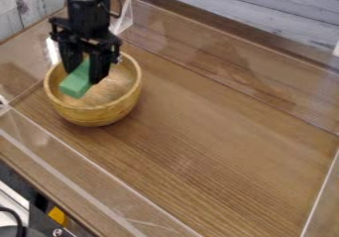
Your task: Remove the green block from inside the brown bowl and put it on the table
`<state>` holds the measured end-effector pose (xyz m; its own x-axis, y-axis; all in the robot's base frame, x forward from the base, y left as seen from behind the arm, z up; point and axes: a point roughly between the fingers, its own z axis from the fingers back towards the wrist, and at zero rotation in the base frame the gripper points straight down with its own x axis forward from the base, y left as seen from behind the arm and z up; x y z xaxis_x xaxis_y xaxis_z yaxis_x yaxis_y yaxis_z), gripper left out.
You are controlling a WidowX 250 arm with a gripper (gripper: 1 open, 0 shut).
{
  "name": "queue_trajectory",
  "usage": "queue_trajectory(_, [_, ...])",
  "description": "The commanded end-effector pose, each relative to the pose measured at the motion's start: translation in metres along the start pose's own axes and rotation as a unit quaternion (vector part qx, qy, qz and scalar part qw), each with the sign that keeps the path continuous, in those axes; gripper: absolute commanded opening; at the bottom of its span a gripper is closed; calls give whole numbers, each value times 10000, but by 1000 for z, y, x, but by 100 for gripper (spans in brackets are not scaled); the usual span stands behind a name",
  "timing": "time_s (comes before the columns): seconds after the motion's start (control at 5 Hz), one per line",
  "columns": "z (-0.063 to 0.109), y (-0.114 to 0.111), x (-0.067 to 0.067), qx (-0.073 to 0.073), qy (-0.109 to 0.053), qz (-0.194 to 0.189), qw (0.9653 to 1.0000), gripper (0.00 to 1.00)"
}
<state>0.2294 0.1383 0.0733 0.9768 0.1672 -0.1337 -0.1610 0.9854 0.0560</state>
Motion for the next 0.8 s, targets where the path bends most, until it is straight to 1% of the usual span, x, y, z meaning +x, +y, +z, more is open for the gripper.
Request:
queue_trajectory(0.0, [6,7,-3,106,-322,-62,9994,0])
queue_trajectory(0.4, [-8,11,13,95,-361,-184,9991,0])
queue_trajectory(0.6, [-20,21,10,93,-374,-238,9990,0])
